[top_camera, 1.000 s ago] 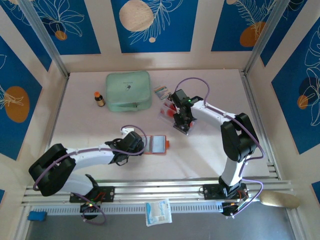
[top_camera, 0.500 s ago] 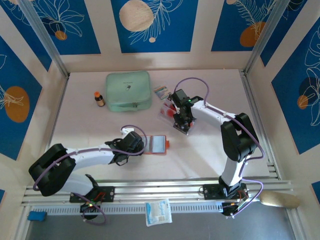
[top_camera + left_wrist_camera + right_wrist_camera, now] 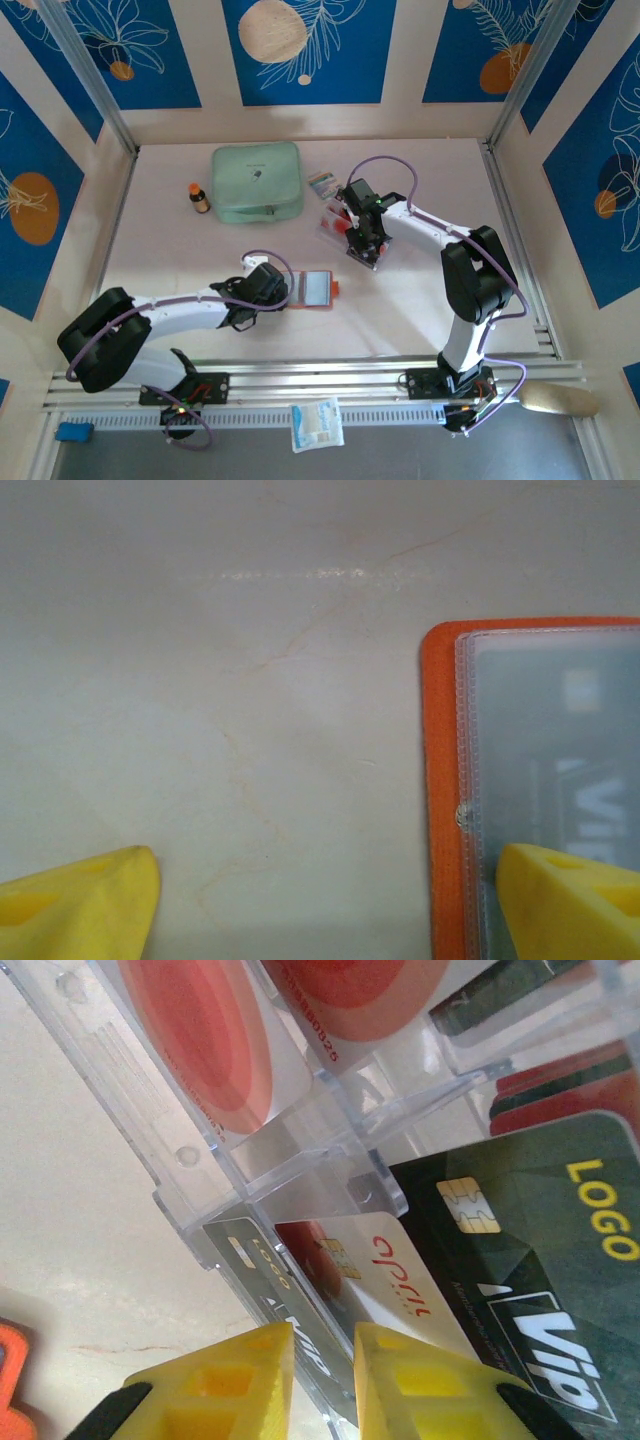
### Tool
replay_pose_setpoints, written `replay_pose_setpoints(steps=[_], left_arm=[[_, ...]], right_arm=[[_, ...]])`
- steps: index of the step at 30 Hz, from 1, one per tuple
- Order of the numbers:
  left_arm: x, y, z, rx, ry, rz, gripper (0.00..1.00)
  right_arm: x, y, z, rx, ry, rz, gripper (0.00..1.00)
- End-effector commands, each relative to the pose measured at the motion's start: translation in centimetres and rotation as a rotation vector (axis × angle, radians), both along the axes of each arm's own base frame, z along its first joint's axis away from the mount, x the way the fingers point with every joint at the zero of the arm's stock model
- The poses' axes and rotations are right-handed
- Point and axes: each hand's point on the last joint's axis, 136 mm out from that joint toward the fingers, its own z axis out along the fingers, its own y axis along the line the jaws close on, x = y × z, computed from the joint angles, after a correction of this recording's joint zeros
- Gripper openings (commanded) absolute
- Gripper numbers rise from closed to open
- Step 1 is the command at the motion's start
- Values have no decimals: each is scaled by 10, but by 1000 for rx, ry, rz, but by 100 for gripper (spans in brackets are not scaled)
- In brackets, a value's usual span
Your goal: Put the credit cards into the card holder
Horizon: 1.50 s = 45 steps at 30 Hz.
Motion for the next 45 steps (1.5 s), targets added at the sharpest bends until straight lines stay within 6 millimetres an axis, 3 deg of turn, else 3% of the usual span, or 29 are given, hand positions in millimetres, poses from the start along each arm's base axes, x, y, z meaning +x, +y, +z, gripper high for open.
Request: replay_pose_setpoints(steps=[1,10,21,29,39,45], left_arm=[[3,-3,6,-25,-11,5,87],[3,-2,6,-23,-13,7,87],[3,-2,6,-23,-15,9,87],[2,-1,5,-24,-15,11,87],[2,-1,5,-25,-14,12,87],[2,-1,4,-25,-13,10,87]], right_arm=[[-9,5,-12,7,47,27,23],[-13,10,-3,29,32,36,11],[-24,24,8,40,19,72,20],[-29,30,13,47,9,87,21],[-28,26,1,3,30,96,20],[-25,27,14,17,-4,92,21]])
